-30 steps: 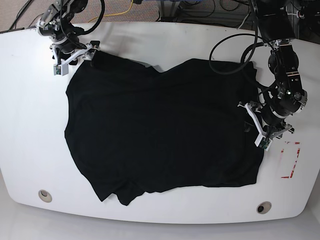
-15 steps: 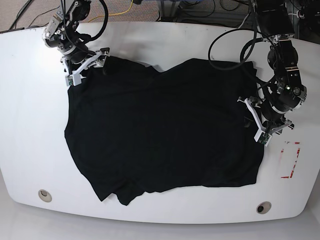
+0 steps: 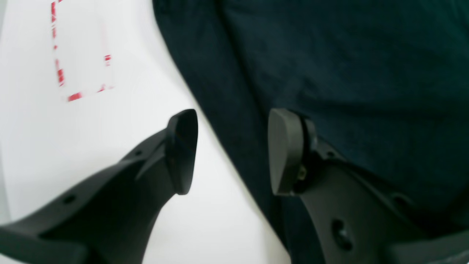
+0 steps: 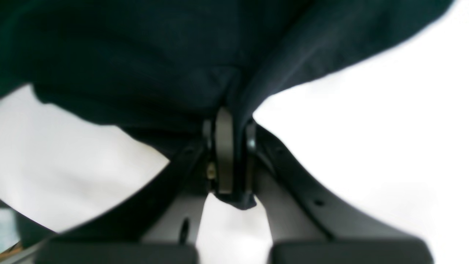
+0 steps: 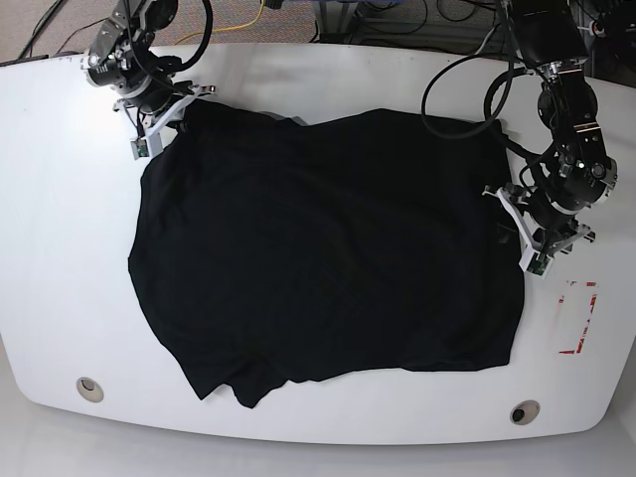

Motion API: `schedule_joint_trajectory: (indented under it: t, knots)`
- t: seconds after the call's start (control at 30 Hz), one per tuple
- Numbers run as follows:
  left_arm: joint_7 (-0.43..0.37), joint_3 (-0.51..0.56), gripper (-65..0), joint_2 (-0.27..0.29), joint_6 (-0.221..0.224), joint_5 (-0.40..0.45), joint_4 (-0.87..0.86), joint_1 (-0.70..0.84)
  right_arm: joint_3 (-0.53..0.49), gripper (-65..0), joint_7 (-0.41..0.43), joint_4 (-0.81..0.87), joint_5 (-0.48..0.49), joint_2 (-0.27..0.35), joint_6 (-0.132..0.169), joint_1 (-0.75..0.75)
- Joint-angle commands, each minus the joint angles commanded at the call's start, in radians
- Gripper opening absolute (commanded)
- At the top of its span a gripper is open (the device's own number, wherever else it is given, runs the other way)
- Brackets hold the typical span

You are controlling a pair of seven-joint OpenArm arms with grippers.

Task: Layout the t-shirt on the table in an organized manner, then fold the t-shirt properly
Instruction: 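Grasp the t-shirt edge with the right gripper and pull it outward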

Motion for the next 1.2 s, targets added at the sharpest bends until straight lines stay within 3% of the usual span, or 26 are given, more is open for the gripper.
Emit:
schedule_joint_trajectory:
  t: [0.17, 0.37, 0.77, 1.0, 1.1, 1.2]
  knots:
    - [0.000, -0.002, -36.9, -0.002, 0.000, 0.000, 0.000, 0.005, 0.000, -64.0, -0.112, 0.046, 0.097, 0.008, 0.000, 0.058]
    - [-0.002, -0.002, -36.9, -0.003, 0.000, 0.000, 0.000, 0.018, 0.000, -63.7, -0.173, 0.043, 0.153, 0.037, 0.000, 0.161]
    - [-0.002, 0.000, -36.9, -0.003, 0.000, 0.002, 0.000, 0.018, -0.006, -63.6, -0.207, -0.055, 0.152, 0.011, 0.000, 0.399]
    - [0.000, 0.003, -36.9, -0.003, 0.000, 0.002, 0.000, 0.018, -0.104, -63.4, -0.163, -0.229, 0.149, 0.017, 0.000, 0.499]
    - [0.000, 0.003, -36.9, -0.002, 0.000, 0.002, 0.000, 0.018, -0.129, -59.1, -0.127, -0.282, 0.149, 0.017, 0.000, 0.523]
    - [0.000, 0.003, -36.9, -0.002, 0.000, 0.002, 0.000, 0.018, -0.135, -44.5, -0.106, -0.298, 0.143, 0.018, 0.000, 0.531]
